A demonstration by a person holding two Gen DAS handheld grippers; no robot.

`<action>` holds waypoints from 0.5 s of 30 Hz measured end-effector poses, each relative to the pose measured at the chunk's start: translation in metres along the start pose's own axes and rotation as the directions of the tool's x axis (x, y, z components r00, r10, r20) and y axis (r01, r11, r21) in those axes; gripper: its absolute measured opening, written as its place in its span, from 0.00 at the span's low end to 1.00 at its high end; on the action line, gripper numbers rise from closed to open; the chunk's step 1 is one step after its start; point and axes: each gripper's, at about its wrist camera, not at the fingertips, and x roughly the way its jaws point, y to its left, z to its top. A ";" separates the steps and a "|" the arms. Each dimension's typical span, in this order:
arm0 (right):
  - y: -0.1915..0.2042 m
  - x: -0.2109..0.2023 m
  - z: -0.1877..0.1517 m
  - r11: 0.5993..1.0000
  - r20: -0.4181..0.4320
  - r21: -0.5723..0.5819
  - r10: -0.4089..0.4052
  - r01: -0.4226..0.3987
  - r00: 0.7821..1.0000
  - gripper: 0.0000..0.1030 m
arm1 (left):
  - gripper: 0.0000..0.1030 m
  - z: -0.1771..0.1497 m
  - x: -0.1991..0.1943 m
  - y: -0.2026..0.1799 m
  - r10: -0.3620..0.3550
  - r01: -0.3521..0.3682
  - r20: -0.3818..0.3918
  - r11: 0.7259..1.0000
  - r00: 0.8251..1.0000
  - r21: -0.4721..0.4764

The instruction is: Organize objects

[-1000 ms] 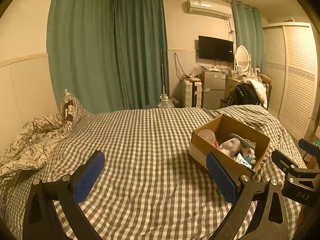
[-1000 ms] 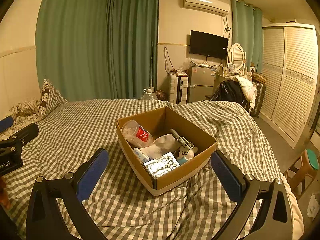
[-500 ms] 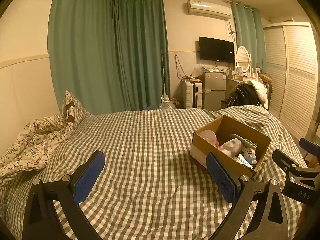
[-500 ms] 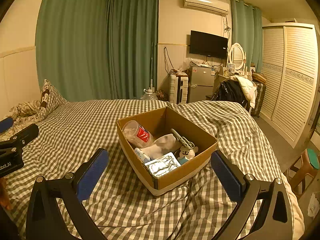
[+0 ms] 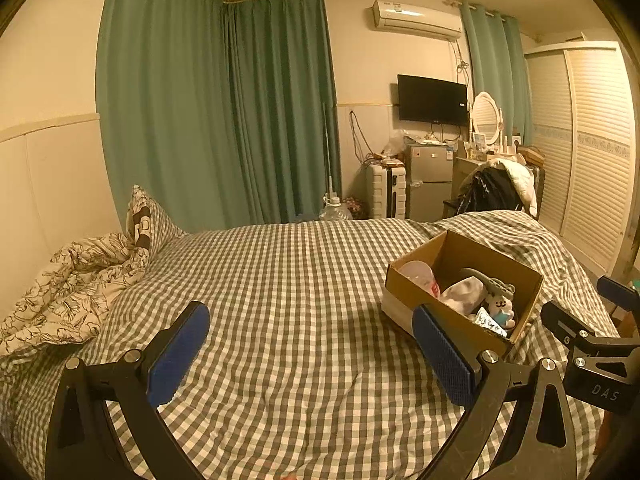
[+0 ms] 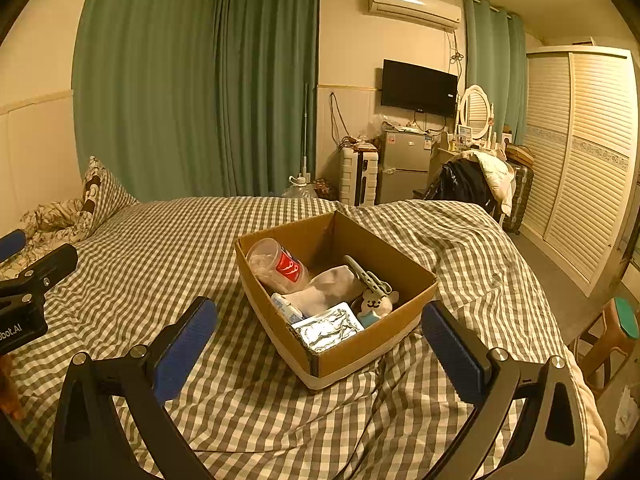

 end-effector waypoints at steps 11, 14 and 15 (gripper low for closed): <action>0.000 0.001 0.000 1.000 -0.003 0.000 0.001 -0.001 1.000 1.00 | 1.00 0.000 0.002 0.000 -0.008 0.008 -0.011 1.000 1.000 0.000; 0.001 0.002 -0.001 1.000 -0.007 -0.002 0.000 0.000 1.000 1.00 | 1.00 0.000 0.003 0.001 -0.008 0.008 -0.014 1.000 1.000 -0.002; 0.001 0.003 -0.001 1.000 -0.009 -0.003 0.001 -0.001 1.000 1.00 | 1.00 0.001 0.003 0.001 -0.007 0.007 -0.014 1.000 1.000 -0.002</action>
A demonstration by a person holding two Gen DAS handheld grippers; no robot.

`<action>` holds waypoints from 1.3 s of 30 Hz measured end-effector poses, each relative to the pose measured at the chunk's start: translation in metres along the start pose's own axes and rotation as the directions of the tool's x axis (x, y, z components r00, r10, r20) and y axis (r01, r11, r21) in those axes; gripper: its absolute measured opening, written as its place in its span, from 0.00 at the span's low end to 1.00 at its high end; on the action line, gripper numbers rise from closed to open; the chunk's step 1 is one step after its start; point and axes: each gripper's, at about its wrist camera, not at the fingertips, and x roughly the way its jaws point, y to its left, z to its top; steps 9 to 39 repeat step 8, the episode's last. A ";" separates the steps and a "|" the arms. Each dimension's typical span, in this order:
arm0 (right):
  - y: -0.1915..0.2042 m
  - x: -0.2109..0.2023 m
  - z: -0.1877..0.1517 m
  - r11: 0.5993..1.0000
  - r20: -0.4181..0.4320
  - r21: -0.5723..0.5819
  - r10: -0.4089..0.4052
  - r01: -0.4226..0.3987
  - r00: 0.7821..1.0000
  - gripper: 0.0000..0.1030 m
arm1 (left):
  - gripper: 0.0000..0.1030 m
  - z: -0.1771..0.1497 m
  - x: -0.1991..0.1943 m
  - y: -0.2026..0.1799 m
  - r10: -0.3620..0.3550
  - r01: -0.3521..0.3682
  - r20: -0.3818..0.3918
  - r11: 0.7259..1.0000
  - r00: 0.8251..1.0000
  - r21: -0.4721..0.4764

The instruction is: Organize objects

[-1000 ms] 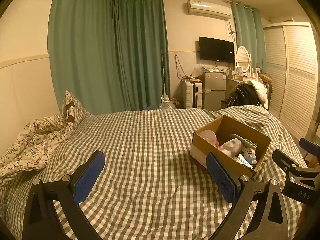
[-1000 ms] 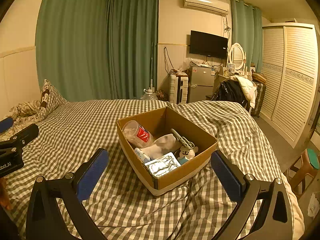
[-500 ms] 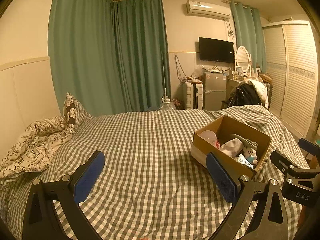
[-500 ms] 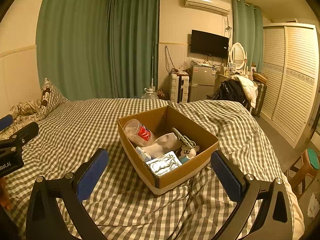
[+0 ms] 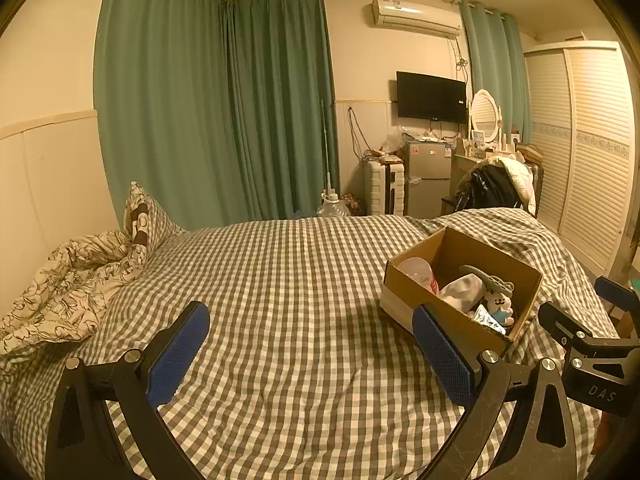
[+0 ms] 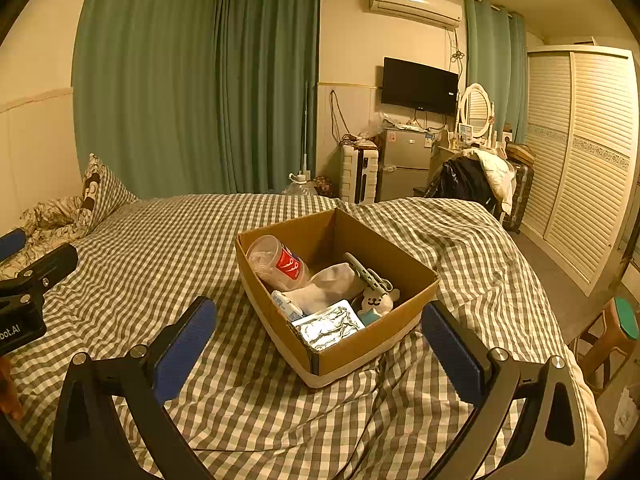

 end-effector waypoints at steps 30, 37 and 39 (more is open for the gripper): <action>0.002 0.000 0.001 1.000 -0.001 -0.002 0.003 -0.003 1.000 1.00 | 1.00 0.000 0.001 0.002 0.008 -0.008 -0.003 1.000 1.000 0.003; 0.002 0.000 0.001 1.000 -0.001 -0.002 0.003 -0.003 1.000 1.00 | 1.00 0.000 0.001 0.002 0.008 -0.008 -0.003 1.000 1.000 0.003; 0.002 0.000 0.001 1.000 -0.001 -0.002 0.003 -0.003 1.000 1.00 | 1.00 0.000 0.001 0.002 0.008 -0.008 -0.003 1.000 1.000 0.003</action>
